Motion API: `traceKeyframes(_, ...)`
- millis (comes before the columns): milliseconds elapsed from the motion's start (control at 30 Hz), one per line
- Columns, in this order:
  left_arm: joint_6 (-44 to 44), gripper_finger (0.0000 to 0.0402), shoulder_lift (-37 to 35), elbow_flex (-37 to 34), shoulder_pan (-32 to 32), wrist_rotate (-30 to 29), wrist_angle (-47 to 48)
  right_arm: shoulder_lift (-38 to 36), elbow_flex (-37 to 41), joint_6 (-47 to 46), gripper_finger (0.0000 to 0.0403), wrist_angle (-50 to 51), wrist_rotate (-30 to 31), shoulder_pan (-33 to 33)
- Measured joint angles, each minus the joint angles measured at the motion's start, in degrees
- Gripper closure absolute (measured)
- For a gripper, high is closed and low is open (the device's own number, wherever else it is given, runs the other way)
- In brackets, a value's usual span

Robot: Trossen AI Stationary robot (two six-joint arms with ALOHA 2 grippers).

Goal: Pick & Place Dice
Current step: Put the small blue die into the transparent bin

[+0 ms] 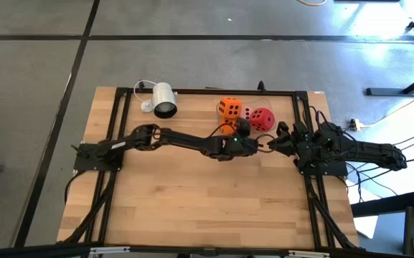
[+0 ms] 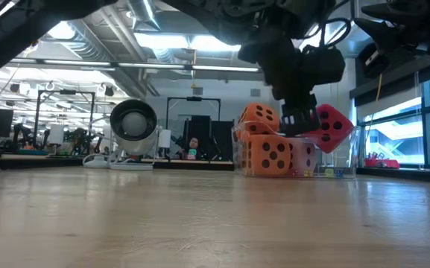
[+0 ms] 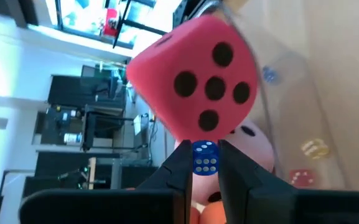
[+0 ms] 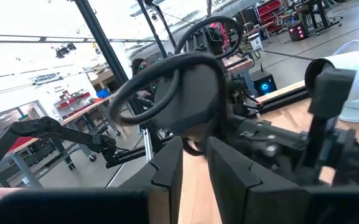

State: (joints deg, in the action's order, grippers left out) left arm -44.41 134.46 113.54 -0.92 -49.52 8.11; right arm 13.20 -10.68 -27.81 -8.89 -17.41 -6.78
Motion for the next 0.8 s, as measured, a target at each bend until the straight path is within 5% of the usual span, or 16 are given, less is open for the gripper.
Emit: traceKeyframes(800,8.0,0.0315,0.0,0.0,-0.8,-3.4,1.2,0.0,0.0,0.0,0.0328,0.0,0.0,0.0)
